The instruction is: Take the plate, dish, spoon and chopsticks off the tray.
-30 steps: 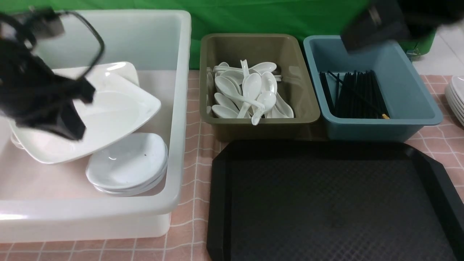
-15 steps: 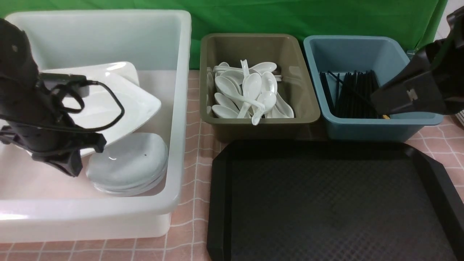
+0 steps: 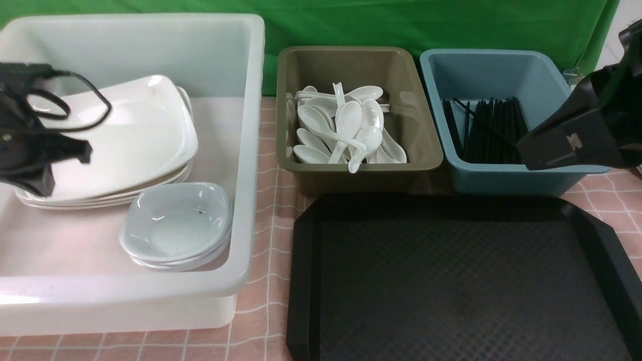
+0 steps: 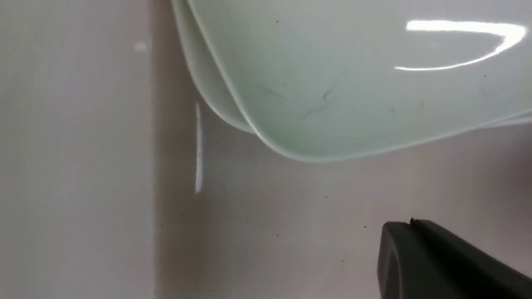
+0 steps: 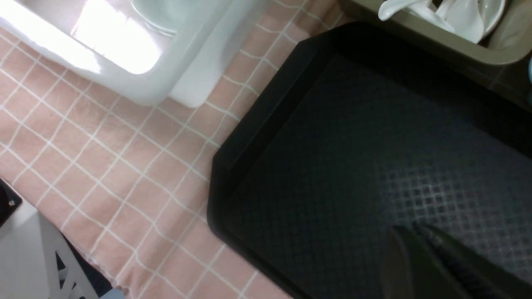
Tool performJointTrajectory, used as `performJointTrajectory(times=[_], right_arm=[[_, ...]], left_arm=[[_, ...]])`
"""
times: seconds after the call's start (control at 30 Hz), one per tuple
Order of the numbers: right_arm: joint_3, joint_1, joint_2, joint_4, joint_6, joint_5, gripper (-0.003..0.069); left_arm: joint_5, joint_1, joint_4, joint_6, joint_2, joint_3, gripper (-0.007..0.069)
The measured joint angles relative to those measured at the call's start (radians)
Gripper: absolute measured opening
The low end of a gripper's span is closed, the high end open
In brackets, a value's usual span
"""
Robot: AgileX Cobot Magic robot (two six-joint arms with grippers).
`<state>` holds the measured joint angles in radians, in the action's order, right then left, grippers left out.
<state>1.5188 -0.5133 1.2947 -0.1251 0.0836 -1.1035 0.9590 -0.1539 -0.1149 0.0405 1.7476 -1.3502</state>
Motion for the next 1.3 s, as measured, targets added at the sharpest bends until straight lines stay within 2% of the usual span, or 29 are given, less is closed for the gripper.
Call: performJointTrajectory(times=[0.1, 0.3, 0.53, 0.63, 0.8, 1.0, 1.13, 1.17, 1.3], right_arm=[[-0.001, 0.000, 0.000, 0.000, 0.005, 0.000, 0.0032], [-0.001, 0.001, -0.007, 0.019, 0.040, -0.025, 0.0032], [-0.014, 0.001, -0.122, 0.186, 0.019, -0.029, 0.0032], [-0.038, 0.001, -0.255, 0.244, -0.021, -0.029, 0.0032], [-0.101, 0.001, -0.425, 0.254, -0.061, -0.030, 0.0032], [-0.301, 0.001, -0.724, 0.258, -0.090, -0.015, 0.0032], [-0.546, 0.001, -0.912, 0.257, -0.101, 0.190, 0.0032], [-0.662, 0.001, -0.980, 0.257, -0.102, 0.323, 0.0032], [-0.914, 0.001, -1.071, 0.256, -0.102, 0.678, 0.0033]], left_arm=[[0.044, -0.007, -0.007, 0.002, 0.000, -0.042, -0.0002], [0.228, -0.007, 0.031, -0.023, -0.020, -0.135, -0.0002], [0.256, -0.002, 0.216, -0.073, -0.122, -0.150, -0.0002], [0.257, 0.011, 0.245, -0.088, -0.133, -0.148, -0.0002], [0.261, 0.036, 0.281, -0.090, -0.131, -0.125, -0.0002], [0.261, 0.144, 0.300, -0.102, -0.137, -0.121, -0.0002], [0.261, 0.204, 0.297, -0.113, -0.138, -0.121, -0.0002], [0.261, 0.218, 0.297, -0.114, -0.138, -0.121, -0.0002], [0.261, 0.230, 0.298, -0.115, -0.138, -0.121, -0.0002]])
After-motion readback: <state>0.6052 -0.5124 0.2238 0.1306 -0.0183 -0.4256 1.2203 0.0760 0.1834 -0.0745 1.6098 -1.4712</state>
